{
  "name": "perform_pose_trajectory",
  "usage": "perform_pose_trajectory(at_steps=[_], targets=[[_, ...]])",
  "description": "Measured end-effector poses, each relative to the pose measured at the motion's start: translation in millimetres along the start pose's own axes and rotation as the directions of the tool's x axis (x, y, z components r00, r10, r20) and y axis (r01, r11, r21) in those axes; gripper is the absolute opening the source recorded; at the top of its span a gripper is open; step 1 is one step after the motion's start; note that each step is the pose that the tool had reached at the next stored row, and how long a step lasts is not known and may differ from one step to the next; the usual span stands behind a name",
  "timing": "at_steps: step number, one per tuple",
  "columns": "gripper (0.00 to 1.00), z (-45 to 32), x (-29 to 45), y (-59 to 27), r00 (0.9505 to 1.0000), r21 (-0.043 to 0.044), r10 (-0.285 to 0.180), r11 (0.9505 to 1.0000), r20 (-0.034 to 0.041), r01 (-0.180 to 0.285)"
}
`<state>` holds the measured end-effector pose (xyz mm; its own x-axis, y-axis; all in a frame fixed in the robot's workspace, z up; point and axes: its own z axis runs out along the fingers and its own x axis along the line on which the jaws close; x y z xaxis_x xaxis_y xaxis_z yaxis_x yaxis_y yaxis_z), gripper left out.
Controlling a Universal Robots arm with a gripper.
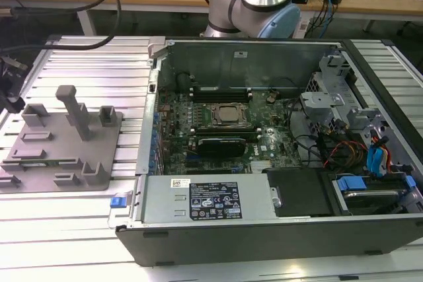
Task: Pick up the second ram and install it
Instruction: 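Reach for the second ram, then pick up the second ram and move it above second insertion slot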
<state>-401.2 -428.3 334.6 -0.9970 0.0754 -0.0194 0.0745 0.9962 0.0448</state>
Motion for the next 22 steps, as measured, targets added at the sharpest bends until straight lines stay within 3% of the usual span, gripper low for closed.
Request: perform_pose_trajectory(at_steps=[5, 22], targets=[[0.08, 6.8, 2.7, -4.0, 1.0000, 0.0005, 0.000, 1.0000, -0.0038, 0.000], [0.08, 7.1, 2.7, -4.1, 1.0000, -0.0119, 0.000, 0.9999, -0.0046, 0.000]])
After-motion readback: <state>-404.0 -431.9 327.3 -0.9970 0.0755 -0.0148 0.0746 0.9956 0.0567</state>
